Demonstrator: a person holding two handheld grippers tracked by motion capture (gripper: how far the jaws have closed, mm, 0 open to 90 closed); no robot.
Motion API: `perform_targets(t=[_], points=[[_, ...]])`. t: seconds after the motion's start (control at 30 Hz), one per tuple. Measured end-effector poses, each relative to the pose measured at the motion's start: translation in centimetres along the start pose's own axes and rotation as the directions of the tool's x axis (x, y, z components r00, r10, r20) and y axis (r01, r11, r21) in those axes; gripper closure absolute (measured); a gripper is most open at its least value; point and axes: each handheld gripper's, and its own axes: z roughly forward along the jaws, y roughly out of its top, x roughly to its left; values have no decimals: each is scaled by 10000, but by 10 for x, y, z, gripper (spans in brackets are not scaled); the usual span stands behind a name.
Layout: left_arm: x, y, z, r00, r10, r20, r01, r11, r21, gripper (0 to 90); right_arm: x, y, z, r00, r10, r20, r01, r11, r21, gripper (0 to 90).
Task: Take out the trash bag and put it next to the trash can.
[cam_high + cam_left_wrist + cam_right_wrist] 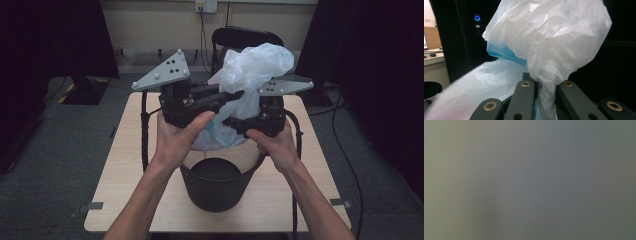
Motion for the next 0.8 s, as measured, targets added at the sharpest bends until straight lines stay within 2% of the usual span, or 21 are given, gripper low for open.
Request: perform_targets(t=[0.03, 0.07, 0.17, 0.23, 0.3, 0.47, 0.5, 0.53, 0.57, 0.7, 0.8], points=[[0, -1, 0, 10000, -16, 31, 16, 10000, 13, 871, -2, 0, -1, 9998, 167, -98, -169, 9998, -125, 770], [0, -4, -2, 10000, -27, 47, 27, 10000, 20, 871, -3, 0, -1, 9994, 316, -138, -318, 9994, -102, 815], [0, -6, -4, 9999, -54, 107, 54, 10000, -19, 869, -5, -1, -2, 9991, 349, -232, -353, 9992, -181, 866], [0, -9, -7, 9999, 24, 120, -25, 10000, 51, 867, -5, -3, -2, 9989, 404, -219, -408, 9990, -182, 881], [0, -12, -11, 10000, 20, -74, -19, 10000, 76, 830, -7, -6, 0, 9993, 240, -284, -250, 9991, -341, 890], [5, -22, -21, 9982, 30, -593, -22, 9999, 139, 778, -10, -6, -5, 9987, 469, -218, -481, 9970, -601, 894], [7, -24, -23, 9972, -22, -746, 36, 9998, 198, 743, -12, -5, -8, 9987, 485, -156, -497, 9950, -865, 896], [9, -26, -25, 9958, -33, -910, 56, 9997, 252, 743, -12, -5, -8, 9987, 485, -156, -497, 9950, -865, 896], [13, -31, -27, 9939, -189, -1085, 219, 9994, 271, 718, -13, -3, -11, 9983, 585, -58, -588, 9926, -1066, 896], [19, -35, -29, 9910, -347, -1295, 378, 9991, 215, 681, -15, 2, -14, 9976, 695, -68, -698, 9879, -1385, 897], [21, -37, -29, 9886, -350, -1464, 389, 9990, 236, 607, -15, 7, -13, 9980, 621, 73, -604, 9874, -1462, 897]])
